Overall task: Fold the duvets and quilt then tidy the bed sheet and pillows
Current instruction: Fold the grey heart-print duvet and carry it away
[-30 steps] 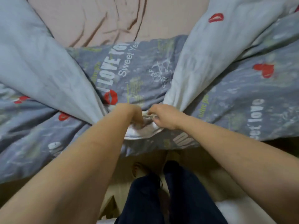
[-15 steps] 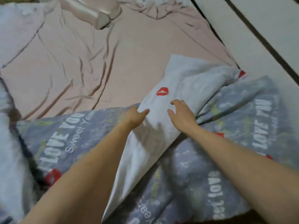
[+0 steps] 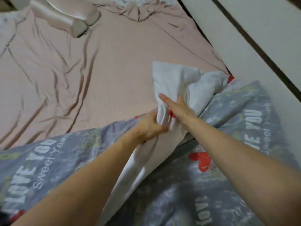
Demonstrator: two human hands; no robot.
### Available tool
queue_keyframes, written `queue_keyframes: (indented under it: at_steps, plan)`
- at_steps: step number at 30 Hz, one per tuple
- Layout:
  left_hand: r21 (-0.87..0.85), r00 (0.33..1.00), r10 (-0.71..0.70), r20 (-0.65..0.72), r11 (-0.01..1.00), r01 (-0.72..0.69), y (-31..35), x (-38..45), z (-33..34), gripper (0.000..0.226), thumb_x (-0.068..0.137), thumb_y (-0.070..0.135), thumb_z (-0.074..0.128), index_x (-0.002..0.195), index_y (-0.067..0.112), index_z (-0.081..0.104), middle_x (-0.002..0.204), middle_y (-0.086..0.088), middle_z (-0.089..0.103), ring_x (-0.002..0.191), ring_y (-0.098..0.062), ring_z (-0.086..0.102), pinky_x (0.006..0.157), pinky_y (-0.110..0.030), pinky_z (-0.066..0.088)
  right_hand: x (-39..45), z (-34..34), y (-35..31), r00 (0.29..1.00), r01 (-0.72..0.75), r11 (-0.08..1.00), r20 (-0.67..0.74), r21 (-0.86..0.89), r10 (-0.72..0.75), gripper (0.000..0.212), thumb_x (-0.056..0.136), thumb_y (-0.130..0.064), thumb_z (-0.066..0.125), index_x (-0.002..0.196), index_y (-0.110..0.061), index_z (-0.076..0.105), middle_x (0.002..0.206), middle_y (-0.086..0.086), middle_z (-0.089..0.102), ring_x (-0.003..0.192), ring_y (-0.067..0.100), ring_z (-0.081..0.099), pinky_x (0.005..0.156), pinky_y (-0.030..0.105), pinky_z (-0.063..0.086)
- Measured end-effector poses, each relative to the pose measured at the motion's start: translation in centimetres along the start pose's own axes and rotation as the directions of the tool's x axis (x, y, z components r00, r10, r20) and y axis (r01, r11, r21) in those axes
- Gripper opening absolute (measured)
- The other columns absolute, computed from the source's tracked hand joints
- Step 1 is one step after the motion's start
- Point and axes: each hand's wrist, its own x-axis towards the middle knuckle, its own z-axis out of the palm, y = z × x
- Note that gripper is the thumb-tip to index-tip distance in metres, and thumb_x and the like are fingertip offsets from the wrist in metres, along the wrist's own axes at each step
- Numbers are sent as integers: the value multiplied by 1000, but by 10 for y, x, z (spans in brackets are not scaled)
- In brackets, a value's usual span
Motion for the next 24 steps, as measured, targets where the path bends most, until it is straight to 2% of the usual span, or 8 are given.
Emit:
queue_keyframes:
  at_steps: [3,7,11,14,16,19,21,24]
  plan:
    - [268,966,160,202,940,-212,28,-26,21,44,79,10,66,122,13,58,104,5,58,96,-10,52,75,-13,34,-18,-33,-22,1000,-6,942,16,-337,12,115,67,-53,79,151,-7,15,154,10,26,137,27,33,106,32,35]
    - [478,923,176,342,813,-332,66,-54,43,47,84,14,62,129,22,52,111,1,61,98,-19,56,81,-25,39,-55,-99,-30,978,55,732,-110,-679,-176,27,81,-26,66,99,-8,55,105,16,59,100,34,57,70,29,37]
    - [496,830,348,437,676,-545,129,-82,67,38,84,15,63,122,18,56,99,4,56,91,-18,54,72,-23,33,-119,-170,-17,796,24,943,-565,-331,-219,18,83,-5,53,98,-1,63,96,15,65,90,27,59,64,23,34]
    - [467,672,420,610,495,-733,158,-114,118,36,84,19,64,120,22,58,95,5,55,84,-16,50,68,-23,28,-205,-214,35,585,90,994,-811,58,-6,26,85,2,45,103,1,64,99,13,66,90,26,60,67,20,39]
    - [446,585,264,767,438,-781,150,-129,152,33,88,26,63,120,24,57,102,1,59,91,-18,55,72,-24,32,-242,-213,88,508,-4,970,-835,242,211,30,91,-1,44,115,1,62,109,14,64,103,30,60,75,25,43]
    - [446,446,-135,885,523,-726,130,-139,202,43,93,26,61,134,22,52,102,0,64,77,-9,58,71,-20,45,-277,-197,172,419,-279,830,-716,484,558,35,95,-11,50,125,5,54,123,22,58,113,37,55,85,36,45]
    - [498,534,-84,841,505,-705,128,-122,215,39,94,23,59,131,13,58,106,-10,70,79,-15,65,74,-19,48,-280,-190,206,474,-424,763,-598,488,646,37,94,-19,55,125,2,55,123,21,57,110,37,57,81,36,48]
    - [634,750,152,643,444,-633,129,-87,226,41,95,27,57,134,14,54,130,-11,60,119,-26,55,100,-28,38,-287,-200,241,490,-490,737,-552,466,675,36,81,-25,63,110,-2,63,112,18,65,97,35,64,76,38,56]
